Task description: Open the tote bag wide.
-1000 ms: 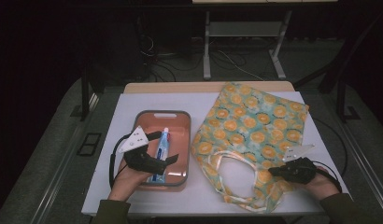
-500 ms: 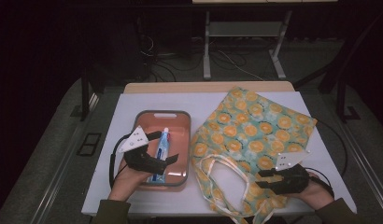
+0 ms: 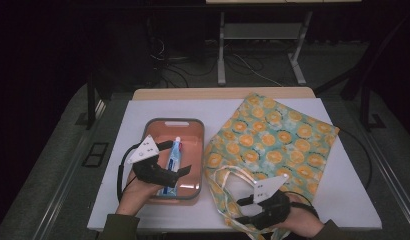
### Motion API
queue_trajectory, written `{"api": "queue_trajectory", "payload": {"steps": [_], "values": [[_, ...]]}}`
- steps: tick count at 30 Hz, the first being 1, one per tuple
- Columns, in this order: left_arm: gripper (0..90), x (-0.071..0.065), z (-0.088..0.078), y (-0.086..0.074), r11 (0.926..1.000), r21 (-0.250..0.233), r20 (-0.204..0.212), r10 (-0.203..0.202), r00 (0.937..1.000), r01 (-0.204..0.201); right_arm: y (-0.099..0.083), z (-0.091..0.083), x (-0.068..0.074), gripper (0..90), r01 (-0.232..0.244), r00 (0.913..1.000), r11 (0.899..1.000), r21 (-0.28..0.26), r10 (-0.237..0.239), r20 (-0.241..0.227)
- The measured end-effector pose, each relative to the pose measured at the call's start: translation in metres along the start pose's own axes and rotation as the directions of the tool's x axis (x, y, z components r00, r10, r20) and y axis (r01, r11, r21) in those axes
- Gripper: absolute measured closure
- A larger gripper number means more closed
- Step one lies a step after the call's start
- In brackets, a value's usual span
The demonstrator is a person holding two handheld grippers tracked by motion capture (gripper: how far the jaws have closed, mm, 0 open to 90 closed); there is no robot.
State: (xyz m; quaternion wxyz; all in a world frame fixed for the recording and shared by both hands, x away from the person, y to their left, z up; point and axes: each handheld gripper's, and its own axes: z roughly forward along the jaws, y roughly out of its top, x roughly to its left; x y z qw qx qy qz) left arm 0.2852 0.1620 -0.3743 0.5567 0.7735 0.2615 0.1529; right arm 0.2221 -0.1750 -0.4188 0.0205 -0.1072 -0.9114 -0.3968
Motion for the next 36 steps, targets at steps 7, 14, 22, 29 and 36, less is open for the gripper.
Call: {"api": "queue_trajectory", "payload": {"steps": [7, 14, 22, 29, 36], "values": [[0.0, 0.000, 0.000, 0.000, 1.0000, 0.002, 0.000, 0.002, 1.0000, -0.002, 0.003, 0.035, 0.006, 53.1, 0.019, 0.9998, 0.994, 0.106, -0.018, -0.007], [0.0, 0.000, 0.000, 0.000, 1.0000, 0.004, -0.001, 0.003, 1.0000, -0.003, 0.003, 0.030, -0.002, 85.0, -0.010, 0.9997, 0.997, 0.076, 0.008, 0.024], [0.0, 0.000, 0.000, 0.000, 1.0000, 0.001, -0.003, 0.002, 1.0000, -0.002, 0.008, 0.008, -0.007, 86.8, -0.017, 0.9991, 0.999, -0.040, 0.018, 0.039], [0.0, -0.001, 0.000, 0.000, 1.0000, 0.004, -0.002, 0.005, 1.0000, -0.005, 0.007, -0.025, -0.030, 87.2, -0.059, 0.9889, 0.989, -0.134, 0.076, 0.127], [0.0, 0.000, 0.000, 0.000, 1.0000, 0.002, -0.001, 0.003, 1.0000, -0.003, 0.001, -0.050, -0.057, 87.6, -0.103, 0.9663, 0.976, -0.191, 0.144, 0.214]]}}
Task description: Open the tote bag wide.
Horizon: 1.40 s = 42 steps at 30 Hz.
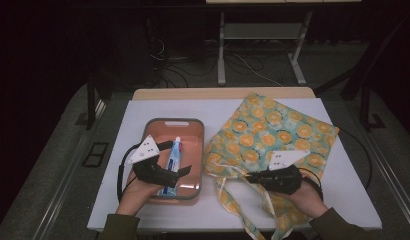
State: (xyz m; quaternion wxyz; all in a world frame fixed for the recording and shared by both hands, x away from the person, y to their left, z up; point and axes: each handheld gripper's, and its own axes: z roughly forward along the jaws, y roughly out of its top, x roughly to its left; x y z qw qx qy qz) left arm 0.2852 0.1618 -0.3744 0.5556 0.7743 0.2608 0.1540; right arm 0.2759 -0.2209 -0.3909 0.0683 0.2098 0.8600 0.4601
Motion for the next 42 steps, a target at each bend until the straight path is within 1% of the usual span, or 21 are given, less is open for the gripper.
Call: {"api": "queue_trajectory", "payload": {"steps": [4, 7, 10, 13, 15, 16, 17, 19, 21, 25, 28, 30, 31, 32, 33, 35, 36, 38, 39, 41, 42], "values": [[0.0, 0.000, 0.000, 0.000, 1.0000, 0.001, 0.000, 0.001, 1.0000, -0.001, 0.000, -0.013, -0.021, 88.0, -0.036, 0.9974, 0.999, -0.029, 0.038, 0.062], [0.0, 0.000, 0.000, 0.000, 1.0000, 0.001, 0.000, 0.000, 1.0000, 0.000, 0.000, -0.022, -0.036, 88.0, -0.061, 0.9919, 0.997, -0.055, 0.067, 0.108], [0.0, 0.000, 0.000, 0.000, 1.0000, 0.000, -0.001, 0.000, 1.0000, 0.000, -0.001, -0.030, -0.053, 88.0, -0.084, 0.9829, 0.994, -0.070, 0.094, 0.158], [0.0, 0.000, 0.000, 0.000, 1.0000, 0.001, 0.000, 0.001, 1.0000, -0.001, -0.003, -0.038, -0.072, 88.0, -0.114, 0.9676, 0.990, -0.081, 0.129, 0.217], [0.0, 0.000, 0.000, 0.000, 1.0000, 0.001, -0.001, 0.000, 1.0000, 0.000, -0.007, -0.042, -0.085, 88.0, -0.138, 0.9541, 0.987, -0.084, 0.155, 0.256], [0.0, 0.000, 0.000, 0.000, 1.0000, 0.000, -0.001, 0.000, 1.0000, 0.000, -0.010, -0.045, -0.092, 88.0, -0.158, 0.9461, 0.983, -0.094, 0.178, 0.271], [0.0, 0.001, 0.000, 0.000, 1.0000, 0.000, -0.002, -0.001, 1.0000, 0.001, -0.013, -0.047, -0.099, 88.0, -0.182, 0.9370, 0.978, -0.102, 0.204, 0.284], [0.0, 0.000, 0.000, 0.000, 1.0000, 0.001, -0.001, 0.000, 1.0000, 0.000, -0.019, -0.051, -0.111, 88.0, -0.211, 0.9170, 0.973, -0.098, 0.231, 0.325], [0.0, 0.000, 0.000, 0.000, 1.0000, 0.002, -0.002, 0.000, 1.0000, 0.000, -0.026, -0.054, -0.123, 88.0, -0.245, 0.8967, 0.964, -0.101, 0.265, 0.354], [0.0, 0.000, 0.000, 0.000, 1.0000, 0.001, -0.002, 0.000, 1.0000, 0.000, -0.045, -0.052, -0.145, 87.9, -0.318, 0.8542, 0.945, -0.074, 0.319, 0.411], [0.0, 0.000, 0.001, 0.000, 1.0000, 0.004, -0.002, 0.002, 1.0000, -0.002, -0.062, -0.042, -0.156, 87.7, -0.373, 0.8330, 0.927, -0.032, 0.350, 0.428], [0.0, 0.000, 0.000, 0.000, 1.0000, 0.003, -0.003, 0.000, 1.0000, 0.000, -0.071, -0.034, -0.160, 85.7, -0.396, 0.8299, 0.918, 0.021, 0.348, 0.436], [0.0, 0.000, 0.000, 0.000, 1.0000, 0.003, -0.003, 0.001, 1.0000, -0.001, -0.074, -0.032, -0.160, 81.6, -0.409, 0.8230, 0.912, 0.038, 0.351, 0.447], [0.0, 0.000, 0.000, 0.000, 1.0000, 0.003, -0.003, 0.001, 1.0000, -0.001, -0.075, -0.032, -0.161, 76.2, -0.420, 0.8193, 0.907, 0.038, 0.361, 0.446], [0.0, 0.000, 0.000, 0.000, 1.0000, 0.003, -0.003, 0.002, 1.0000, -0.002, -0.074, -0.035, -0.161, 67.8, -0.429, 0.8180, 0.903, 0.026, 0.376, 0.435], [0.0, 0.000, 0.000, 0.000, 1.0000, 0.003, -0.003, 0.003, 1.0000, -0.003, -0.068, -0.042, -0.158, 51.6, -0.436, 0.8089, 0.900, -0.022, 0.402, 0.429], [0.0, 0.000, 0.000, 0.000, 1.0000, 0.004, -0.003, 0.002, 1.0000, -0.002, -0.063, -0.046, -0.155, 47.7, -0.427, 0.8134, 0.904, -0.036, 0.401, 0.421], [0.0, 0.000, 0.000, 0.000, 1.0000, 0.002, -0.002, 0.001, 1.0000, -0.001, -0.052, -0.053, -0.147, 40.5, -0.390, 0.8238, 0.919, -0.059, 0.377, 0.423], [0.0, 0.000, 0.000, 0.000, 1.0000, 0.002, -0.002, 0.001, 1.0000, -0.001, -0.047, -0.056, -0.142, 39.0, -0.372, 0.8346, 0.926, -0.060, 0.362, 0.415], [0.0, 0.000, 0.000, 0.000, 1.0000, 0.003, -0.003, 0.001, 1.0000, -0.001, -0.038, -0.062, -0.134, 37.3, -0.338, 0.8473, 0.939, -0.066, 0.334, 0.413], [0.0, 0.000, 0.000, 0.000, 1.0000, 0.003, -0.003, 0.001, 1.0000, -0.001, -0.034, -0.064, -0.130, 36.7, -0.330, 0.8536, 0.941, -0.070, 0.329, 0.404]]}}
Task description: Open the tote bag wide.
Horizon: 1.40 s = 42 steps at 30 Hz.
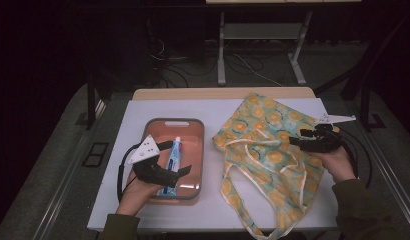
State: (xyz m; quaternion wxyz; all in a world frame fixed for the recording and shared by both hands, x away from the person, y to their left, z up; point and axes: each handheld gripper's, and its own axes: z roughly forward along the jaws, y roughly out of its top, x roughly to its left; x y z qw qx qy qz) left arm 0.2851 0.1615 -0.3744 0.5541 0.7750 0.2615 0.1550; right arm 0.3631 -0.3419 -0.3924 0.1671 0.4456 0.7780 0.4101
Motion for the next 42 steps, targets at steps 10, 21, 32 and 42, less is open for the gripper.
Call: {"api": "queue_trajectory", "payload": {"steps": [10, 21, 32, 42], "values": [[0.0, 0.000, 0.000, 0.000, 1.0000, -0.001, 0.001, 0.000, 1.0000, 0.000, 0.009, -0.016, 0.036, 35.3, 0.070, 0.9894, 0.997, -0.030, -0.073, -0.125], [0.0, 0.000, 0.000, 0.000, 1.0000, 0.000, 0.001, 0.000, 1.0000, 0.000, -0.002, 0.007, 0.097, 63.6, 0.237, 0.9380, 0.969, 0.065, -0.211, -0.275], [0.0, 0.000, 0.000, 0.000, 1.0000, -0.001, 0.000, -0.001, 1.0000, 0.001, -0.025, 0.049, 0.108, 50.2, 0.332, 0.9197, 0.924, 0.192, -0.271, -0.284], [0.0, 0.000, 0.000, 0.000, 1.0000, 0.001, 0.001, 0.001, 1.0000, -0.001, -0.034, 0.056, 0.101, 55.8, 0.360, 0.9178, 0.905, 0.227, -0.300, -0.260]]}}
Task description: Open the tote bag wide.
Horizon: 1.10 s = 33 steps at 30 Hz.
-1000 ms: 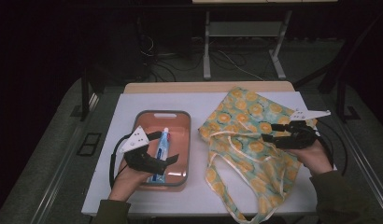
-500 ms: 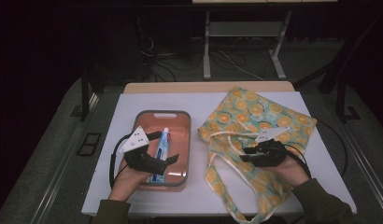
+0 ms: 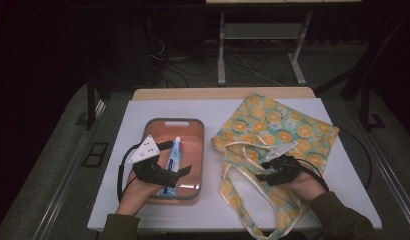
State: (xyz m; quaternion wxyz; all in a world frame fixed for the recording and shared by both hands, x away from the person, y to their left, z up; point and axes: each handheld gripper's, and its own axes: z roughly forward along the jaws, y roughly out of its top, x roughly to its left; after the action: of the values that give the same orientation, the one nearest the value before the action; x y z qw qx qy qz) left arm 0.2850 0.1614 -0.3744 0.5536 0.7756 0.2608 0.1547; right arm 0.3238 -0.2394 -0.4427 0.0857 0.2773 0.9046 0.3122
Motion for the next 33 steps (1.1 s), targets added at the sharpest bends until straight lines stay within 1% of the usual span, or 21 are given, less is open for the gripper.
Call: {"api": "queue_trajectory", "payload": {"steps": [4, 5, 6, 7, 9, 10, 11, 14, 16, 18, 20, 22, 24, 26, 28, 30, 33], "values": [[0.0, 0.000, 0.000, 0.000, 1.0000, -0.001, 0.000, 0.000, 1.0000, 0.000, -0.003, -0.001, -0.006, 77.1, -0.020, 0.9998, 1.000, -0.021, 0.020, -0.004], [0.0, 0.000, 0.000, 0.000, 1.0000, -0.001, 0.000, 0.000, 1.0000, 0.000, -0.003, -0.001, -0.007, 83.8, -0.028, 0.9996, 0.999, -0.023, 0.028, -0.009], [0.0, 0.000, 0.000, 0.000, 1.0000, 0.000, -0.001, 0.000, 1.0000, 0.000, -0.003, -0.001, -0.008, 87.4, -0.039, 0.9991, 0.999, -0.025, 0.038, -0.016], [0.0, 0.000, 0.000, 0.000, 1.0000, 0.000, -0.001, 0.000, 1.0000, 0.000, -0.003, -0.001, -0.009, 88.8, -0.053, 0.9982, 0.998, -0.029, 0.052, -0.028], [0.0, 0.000, 0.000, 0.000, 1.0000, 0.000, -0.001, 0.000, 1.0000, 0.000, -0.004, -0.001, -0.010, 89.5, -0.083, 0.9951, 0.996, -0.037, 0.081, -0.056], [0.0, 0.000, 0.000, 0.000, 1.0000, -0.001, 0.000, -0.001, 1.0000, 0.001, -0.003, -0.002, -0.009, 89.5, -0.093, 0.9932, 0.995, -0.044, 0.090, -0.074], [0.0, 0.000, 0.000, 0.000, 1.0000, 0.000, 0.000, -0.001, 1.0000, 0.001, -0.002, -0.003, -0.008, 89.5, -0.098, 0.9923, 0.994, -0.053, 0.093, -0.081], [0.0, 0.000, 0.000, 0.000, 1.0000, -0.002, 0.002, -0.002, 1.0000, 0.002, 0.002, -0.011, -0.002, 89.7, -0.126, 0.9868, 0.987, -0.105, 0.114, -0.115], [0.0, 0.000, 0.000, 0.000, 1.0000, -0.002, 0.002, -0.002, 1.0000, 0.002, 0.006, -0.017, 0.002, 89.7, -0.136, 0.9839, 0.980, -0.145, 0.117, -0.136], [0.0, 0.000, 0.000, 0.000, 1.0000, 0.000, 0.001, -0.002, 1.0000, 0.002, 0.011, -0.022, 0.005, 89.7, -0.124, 0.9876, 0.976, -0.178, 0.104, -0.118], [0.0, 0.000, 0.000, 0.000, 1.0000, -0.001, 0.001, -0.002, 1.0000, 0.002, 0.016, -0.029, 0.004, 89.7, -0.128, 0.9887, 0.969, -0.211, 0.108, -0.104], [0.0, 0.001, 0.000, 0.001, 1.0000, -0.001, 0.001, -0.003, 1.0000, 0.003, 0.020, -0.035, -0.001, 89.7, -0.133, 0.9899, 0.960, -0.245, 0.116, -0.081], [0.0, 0.001, 0.000, 0.001, 1.0000, 0.003, 0.000, -0.003, 1.0000, 0.003, 0.024, -0.041, -0.008, 89.7, -0.130, 0.9914, 0.955, -0.267, 0.123, -0.045], [0.0, 0.001, 0.000, 0.001, 1.0000, 0.001, 0.000, -0.006, 1.0000, 0.006, 0.027, -0.046, -0.016, 89.7, -0.143, 0.9896, 0.945, -0.295, 0.142, -0.026], [0.0, 0.002, 0.000, 0.001, 1.0000, 0.004, -0.001, -0.009, 1.0000, 0.009, 0.028, -0.050, -0.024, 89.7, -0.158, 0.9869, 0.935, -0.318, 0.160, -0.019], [0.0, 0.002, 0.000, 0.001, 0.9999, 0.008, -0.001, -0.008, 1.0000, 0.008, 0.030, -0.055, -0.029, 89.7, -0.173, 0.9838, 0.922, -0.347, 0.179, -0.016], [0.0, 0.003, 0.001, 0.001, 0.9998, 0.015, -0.007, -0.011, 0.9999, 0.011, 0.032, -0.066, -0.036, 89.7, -0.183, 0.9810, 0.904, -0.387, 0.194, -0.011]]}}
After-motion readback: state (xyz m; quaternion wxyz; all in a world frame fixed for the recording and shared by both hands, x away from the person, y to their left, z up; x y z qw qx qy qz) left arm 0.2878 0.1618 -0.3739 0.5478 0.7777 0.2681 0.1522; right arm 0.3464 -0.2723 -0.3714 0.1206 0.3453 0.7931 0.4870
